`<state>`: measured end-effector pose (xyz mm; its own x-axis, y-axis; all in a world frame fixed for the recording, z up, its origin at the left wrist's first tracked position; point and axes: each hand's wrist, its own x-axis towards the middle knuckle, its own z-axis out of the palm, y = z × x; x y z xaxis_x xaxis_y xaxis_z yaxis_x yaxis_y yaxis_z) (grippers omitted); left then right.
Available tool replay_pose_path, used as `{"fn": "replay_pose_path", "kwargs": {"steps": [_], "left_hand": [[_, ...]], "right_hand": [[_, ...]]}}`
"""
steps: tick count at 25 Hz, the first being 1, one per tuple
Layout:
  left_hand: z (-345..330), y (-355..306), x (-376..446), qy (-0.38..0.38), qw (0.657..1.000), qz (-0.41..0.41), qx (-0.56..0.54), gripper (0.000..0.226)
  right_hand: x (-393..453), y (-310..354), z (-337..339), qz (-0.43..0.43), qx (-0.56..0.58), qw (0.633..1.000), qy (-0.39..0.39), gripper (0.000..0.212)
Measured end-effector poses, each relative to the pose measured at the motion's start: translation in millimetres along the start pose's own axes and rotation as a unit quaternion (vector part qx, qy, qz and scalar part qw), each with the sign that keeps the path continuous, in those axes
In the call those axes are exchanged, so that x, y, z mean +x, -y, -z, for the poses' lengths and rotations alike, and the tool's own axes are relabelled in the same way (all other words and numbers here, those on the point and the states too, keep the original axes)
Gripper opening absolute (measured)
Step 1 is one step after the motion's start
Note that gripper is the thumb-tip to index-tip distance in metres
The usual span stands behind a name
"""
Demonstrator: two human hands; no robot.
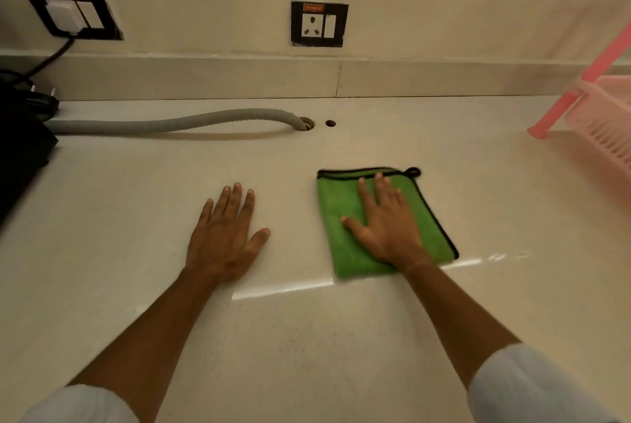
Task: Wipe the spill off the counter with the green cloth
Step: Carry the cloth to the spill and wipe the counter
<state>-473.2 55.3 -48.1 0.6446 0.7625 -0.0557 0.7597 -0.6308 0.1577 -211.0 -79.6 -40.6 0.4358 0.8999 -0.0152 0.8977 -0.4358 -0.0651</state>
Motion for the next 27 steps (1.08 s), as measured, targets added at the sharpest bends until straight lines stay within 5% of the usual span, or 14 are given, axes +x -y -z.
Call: {"fn": "replay_pose_path", "kwargs": {"steps": [4, 10, 18, 23, 27], "left_hand": [[4, 1, -4, 0.006, 1.000, -0.006, -0.023, 0.075], [7, 37, -32, 0.009, 0.999, 0.043, -0.014, 0.074], [1, 43, -37, -0.018, 0.999, 0.041, -0.017, 0.075], [-4, 42, -35, -0.023, 0.999, 0.043, -0.013, 0.076], [-1, 42, -35, -0.027, 0.999, 0.042, -0.019, 0.076]], "right_hand": [[-77, -10, -8, 0.057, 0.020, 0.998, -0.008, 0.089], [-20, 0, 2, -0.173, 0.033, 0.984, -0.013, 0.085], [-43, 46, -7, 0.111, 0.023, 0.994, 0.003, 0.086], [-8, 80, -4, -0.042, 0.035, 0.998, -0.003, 0.086], [-14, 99, -9, 0.014, 0.028, 0.999, -0.003, 0.088]]}}
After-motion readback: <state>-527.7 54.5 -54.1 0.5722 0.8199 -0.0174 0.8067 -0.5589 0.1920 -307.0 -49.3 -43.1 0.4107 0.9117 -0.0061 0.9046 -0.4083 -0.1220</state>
